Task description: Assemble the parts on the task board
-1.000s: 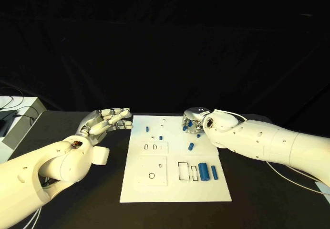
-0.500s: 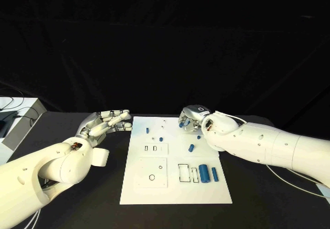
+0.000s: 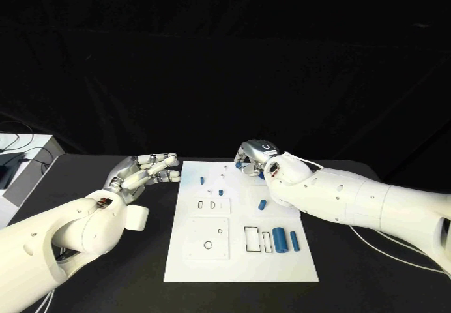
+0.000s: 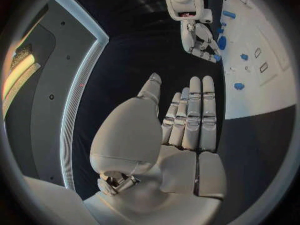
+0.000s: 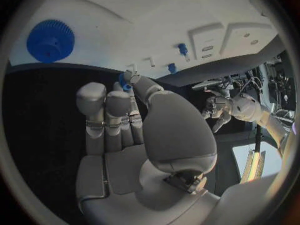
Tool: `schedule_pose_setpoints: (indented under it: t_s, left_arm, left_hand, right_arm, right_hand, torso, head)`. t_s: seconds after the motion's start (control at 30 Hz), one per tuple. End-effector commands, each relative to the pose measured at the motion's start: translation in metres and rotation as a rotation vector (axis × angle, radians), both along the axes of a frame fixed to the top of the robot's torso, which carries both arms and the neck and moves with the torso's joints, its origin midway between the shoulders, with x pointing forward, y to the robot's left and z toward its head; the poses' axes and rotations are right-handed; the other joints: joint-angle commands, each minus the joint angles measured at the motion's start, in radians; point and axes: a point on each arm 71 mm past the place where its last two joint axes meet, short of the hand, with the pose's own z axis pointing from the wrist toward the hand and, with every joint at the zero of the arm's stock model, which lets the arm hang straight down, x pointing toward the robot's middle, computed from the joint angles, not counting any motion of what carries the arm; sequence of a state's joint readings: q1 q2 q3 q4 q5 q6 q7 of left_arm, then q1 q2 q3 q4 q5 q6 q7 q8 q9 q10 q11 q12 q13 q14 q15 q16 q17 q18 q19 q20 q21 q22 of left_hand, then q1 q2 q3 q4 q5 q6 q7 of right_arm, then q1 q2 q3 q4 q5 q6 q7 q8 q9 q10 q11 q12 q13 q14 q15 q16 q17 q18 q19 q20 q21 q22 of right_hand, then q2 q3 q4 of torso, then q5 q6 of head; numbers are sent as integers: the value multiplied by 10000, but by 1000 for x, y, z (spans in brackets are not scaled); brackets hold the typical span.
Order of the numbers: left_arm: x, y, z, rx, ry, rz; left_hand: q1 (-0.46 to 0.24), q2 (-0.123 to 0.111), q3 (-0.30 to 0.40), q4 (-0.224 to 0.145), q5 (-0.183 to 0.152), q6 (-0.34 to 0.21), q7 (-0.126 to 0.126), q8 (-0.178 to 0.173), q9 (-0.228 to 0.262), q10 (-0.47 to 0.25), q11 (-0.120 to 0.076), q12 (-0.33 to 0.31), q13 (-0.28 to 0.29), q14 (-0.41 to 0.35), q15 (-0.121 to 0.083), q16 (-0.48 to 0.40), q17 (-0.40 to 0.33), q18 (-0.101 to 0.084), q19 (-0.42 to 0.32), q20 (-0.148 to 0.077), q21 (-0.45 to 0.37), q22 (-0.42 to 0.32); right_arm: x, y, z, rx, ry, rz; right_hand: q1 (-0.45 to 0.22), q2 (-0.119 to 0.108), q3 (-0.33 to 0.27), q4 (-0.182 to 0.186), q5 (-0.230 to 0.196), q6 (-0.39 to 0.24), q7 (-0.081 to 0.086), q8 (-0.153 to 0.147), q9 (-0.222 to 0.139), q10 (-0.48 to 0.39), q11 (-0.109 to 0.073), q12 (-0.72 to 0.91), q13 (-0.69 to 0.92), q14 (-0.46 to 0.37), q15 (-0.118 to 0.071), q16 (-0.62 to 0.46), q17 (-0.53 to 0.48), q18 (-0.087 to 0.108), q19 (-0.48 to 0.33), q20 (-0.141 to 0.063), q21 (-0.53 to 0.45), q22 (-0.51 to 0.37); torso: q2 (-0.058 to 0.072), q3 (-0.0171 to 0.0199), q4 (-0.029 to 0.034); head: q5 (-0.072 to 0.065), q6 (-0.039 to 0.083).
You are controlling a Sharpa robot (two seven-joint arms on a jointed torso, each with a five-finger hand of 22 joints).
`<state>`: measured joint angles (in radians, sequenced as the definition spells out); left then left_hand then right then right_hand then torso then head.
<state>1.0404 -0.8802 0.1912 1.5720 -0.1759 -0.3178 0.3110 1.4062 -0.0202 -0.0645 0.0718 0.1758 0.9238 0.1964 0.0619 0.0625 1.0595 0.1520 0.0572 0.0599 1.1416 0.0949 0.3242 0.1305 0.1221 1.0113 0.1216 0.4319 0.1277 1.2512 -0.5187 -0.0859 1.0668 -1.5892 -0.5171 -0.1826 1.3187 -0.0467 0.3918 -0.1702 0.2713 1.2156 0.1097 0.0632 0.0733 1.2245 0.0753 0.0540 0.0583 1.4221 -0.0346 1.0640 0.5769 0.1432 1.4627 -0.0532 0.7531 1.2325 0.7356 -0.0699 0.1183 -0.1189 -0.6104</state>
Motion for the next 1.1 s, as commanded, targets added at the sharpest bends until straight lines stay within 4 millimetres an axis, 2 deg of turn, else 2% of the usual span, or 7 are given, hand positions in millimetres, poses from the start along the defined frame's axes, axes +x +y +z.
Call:
schedule_pose_setpoints:
  t_s: [0.03,0.27,0.3,0.5,0.67,0.93,1.1]
  left_arm:
    - [-1,-3,2,-68,-34,-92]
    - [-2,-6,2,-92,-51,-166]
    - [-2,-6,2,-95,-53,-174]
    - [-2,-7,3,-97,-63,-195]
    - [-3,-6,3,-87,-68,-176]
    - [-3,-5,3,-75,-71,-159]
    - [-3,-5,3,-67,-65,-152]
  left_hand:
    - [49,-3,28,-8,-21,-89,-5,-13,-16,-37,-5,44,-4,-43,6,53,-9,-28,-70,-25,20,-17]
    - [49,-3,28,-8,-21,-89,-5,-13,-16,-37,-5,44,-4,-43,6,53,-9,-28,-70,-25,20,-17]
    - [49,-3,28,-8,-21,-89,-5,-13,-16,-37,-5,44,-4,-43,6,53,-9,-28,-70,-25,20,-17]
    - [49,-3,28,-8,-21,-89,-5,-13,-16,-37,-5,44,-4,-43,6,53,-9,-28,-70,-25,20,-17]
    - [49,-3,28,-8,-21,-89,-5,-13,-16,-37,-5,44,-4,-43,6,53,-9,-28,-70,-25,20,-17]
    - [49,-3,28,-8,-21,-89,-5,-13,-16,-37,-5,44,-4,-43,6,53,-9,-28,-70,-25,20,-17]
    - [42,-5,27,-4,-23,-117,-5,-16,-18,-51,-1,42,-5,-52,9,67,-30,-29,-92,-21,55,-56]
  right_arm:
    - [3,4,2,116,-294,-179]
    - [6,15,-3,106,-238,-129]
    - [7,17,-4,106,-231,-128]
    - [8,21,-8,80,-209,-143]
    - [8,23,-10,51,-157,-113]
    - [9,24,-11,-30,-105,-164]
    - [10,24,-11,-98,-143,-220]
  right_hand:
    - [30,296,4,-39,36,54,20,34,256,413,-214,58,31,-24,-48,42,7,188,187,4,-27,15]
    - [30,296,4,-39,36,54,20,34,256,413,-214,58,31,-24,-48,42,7,188,187,4,-27,15]
    - [20,304,3,-58,38,47,25,34,247,399,-212,57,31,-25,-43,44,4,190,349,10,-502,505]
    - [25,306,7,-72,43,45,35,32,246,395,-206,57,31,-26,-41,44,3,186,430,10,-716,738]
    - [17,309,5,-82,41,48,33,34,243,389,-205,56,30,-28,-41,44,1,187,481,11,-906,921]
    - [17,309,5,-82,41,48,33,34,243,389,-205,56,30,-28,-41,44,1,187,481,11,-906,921]
    - [20,307,10,-88,45,40,36,32,240,381,-202,57,30,-27,-38,38,-6,184,504,15,-980,1029]
  torso:
    - [4,-31,56]
    - [11,-82,150]
    - [9,-91,167]
    - [9,-136,235]
    - [27,-134,214]
    - [46,-127,233]
    - [51,-138,238]
  head:
    - [-5,-37]
    - [-26,-78]
    - [-30,-88]
    - [-16,-107]
    - [29,-117]
    - [17,-97]
    - [20,-80]
